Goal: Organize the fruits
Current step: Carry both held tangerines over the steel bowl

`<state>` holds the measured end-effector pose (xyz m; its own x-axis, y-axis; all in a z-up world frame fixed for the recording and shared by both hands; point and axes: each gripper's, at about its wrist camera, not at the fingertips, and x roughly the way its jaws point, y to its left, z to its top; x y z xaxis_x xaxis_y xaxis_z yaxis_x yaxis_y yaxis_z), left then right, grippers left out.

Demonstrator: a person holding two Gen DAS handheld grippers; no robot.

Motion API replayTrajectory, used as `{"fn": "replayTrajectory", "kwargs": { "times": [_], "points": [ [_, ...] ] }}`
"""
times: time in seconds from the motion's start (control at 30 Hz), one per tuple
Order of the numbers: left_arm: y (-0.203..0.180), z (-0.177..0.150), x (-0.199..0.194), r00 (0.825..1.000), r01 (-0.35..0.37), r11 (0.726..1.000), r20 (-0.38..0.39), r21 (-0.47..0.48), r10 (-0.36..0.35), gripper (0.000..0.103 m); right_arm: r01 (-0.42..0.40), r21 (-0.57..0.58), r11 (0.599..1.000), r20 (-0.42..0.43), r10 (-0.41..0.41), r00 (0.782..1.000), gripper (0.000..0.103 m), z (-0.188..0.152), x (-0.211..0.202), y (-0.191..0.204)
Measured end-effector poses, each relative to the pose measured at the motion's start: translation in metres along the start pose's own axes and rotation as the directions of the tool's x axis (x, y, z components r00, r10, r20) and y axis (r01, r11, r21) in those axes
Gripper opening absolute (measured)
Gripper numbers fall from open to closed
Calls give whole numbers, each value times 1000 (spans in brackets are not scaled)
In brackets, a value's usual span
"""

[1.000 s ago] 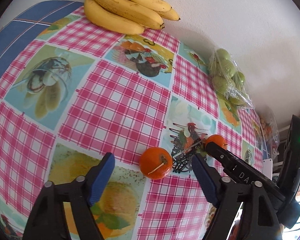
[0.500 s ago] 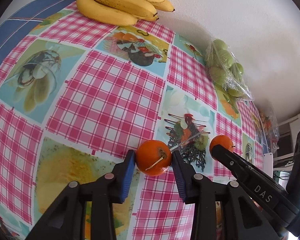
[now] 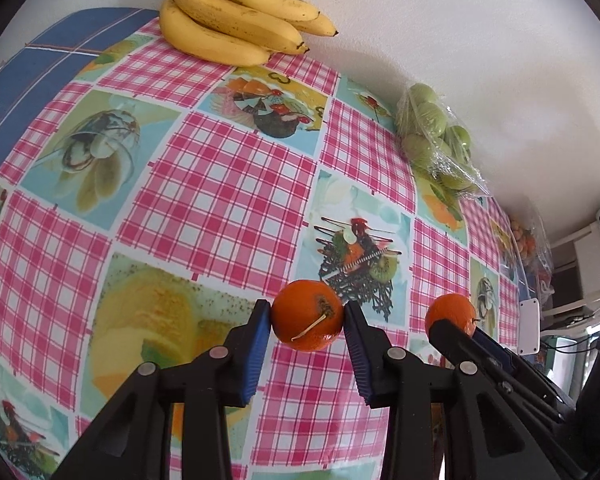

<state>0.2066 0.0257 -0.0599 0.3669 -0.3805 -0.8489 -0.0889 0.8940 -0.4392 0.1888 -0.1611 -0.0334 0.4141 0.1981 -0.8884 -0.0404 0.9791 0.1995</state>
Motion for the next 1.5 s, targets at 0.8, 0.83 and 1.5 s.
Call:
{"fn": "replayTrajectory", "kwargs": {
  "times": [0.8, 0.83, 1.5],
  "points": [
    [-34, -69, -63, 998, -25, 994, 68, 107, 18, 40, -11, 41, 999, 34, 10, 999, 41, -83, -65, -7],
    [-34, -72, -63, 998, -23, 994, 65, 109, 16, 40, -8, 37, 999, 34, 7, 999, 41, -86, -67, -7],
    [-48, -89, -67, 995, -72, 987, 77, 141, 62, 40, 3, 22, 1000, 28, -3, 1000, 41, -112, -79, -17]
  ]
}}
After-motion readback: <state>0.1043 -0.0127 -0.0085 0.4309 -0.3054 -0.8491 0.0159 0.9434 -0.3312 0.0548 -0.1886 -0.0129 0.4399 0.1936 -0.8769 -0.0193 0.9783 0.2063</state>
